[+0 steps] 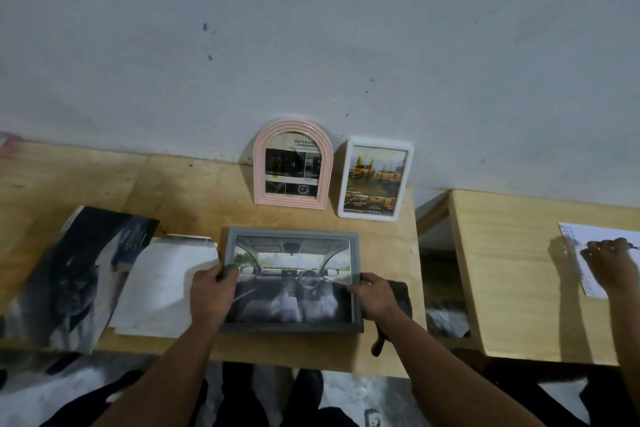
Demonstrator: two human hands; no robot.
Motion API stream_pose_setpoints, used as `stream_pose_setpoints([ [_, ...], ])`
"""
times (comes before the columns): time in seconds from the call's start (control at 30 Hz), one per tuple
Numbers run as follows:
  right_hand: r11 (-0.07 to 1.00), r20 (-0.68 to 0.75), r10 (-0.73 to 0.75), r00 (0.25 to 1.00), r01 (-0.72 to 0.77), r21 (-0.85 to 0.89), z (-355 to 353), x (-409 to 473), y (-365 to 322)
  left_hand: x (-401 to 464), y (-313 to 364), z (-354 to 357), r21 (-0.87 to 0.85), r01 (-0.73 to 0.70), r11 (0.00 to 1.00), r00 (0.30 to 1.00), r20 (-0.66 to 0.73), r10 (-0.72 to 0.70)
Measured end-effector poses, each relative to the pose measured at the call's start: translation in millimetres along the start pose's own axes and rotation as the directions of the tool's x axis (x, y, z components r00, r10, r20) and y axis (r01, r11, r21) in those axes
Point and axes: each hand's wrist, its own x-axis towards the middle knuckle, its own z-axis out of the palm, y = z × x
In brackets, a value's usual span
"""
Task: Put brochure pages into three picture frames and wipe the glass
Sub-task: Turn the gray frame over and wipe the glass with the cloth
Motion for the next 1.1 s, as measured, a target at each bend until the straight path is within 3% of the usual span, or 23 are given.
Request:
stream_pose_setpoints([
  [0.53, 0.967, 0.036, -0.242, 0.97, 0.244, -0.079, 166, 10, -153, 135, 3, -168, -0.089, -0.015, 0.996, 0.987, -0.161, 0.0],
  [0.77, 0.952, -0.082, -0.307, 0.948, 0.306, -0.018, 212, 43, -236, 215, 43, -210, -0.045, -0.134, 0.99, 0.978, -0.171, 0.124],
  [1.1, 0.952, -0.152, -0.268, 0.951, 0.286, 0.112, 231, 95, -306, 303, 80, -213, -0.161, -0.2, 0.966, 0.98, -0.026, 0.198],
])
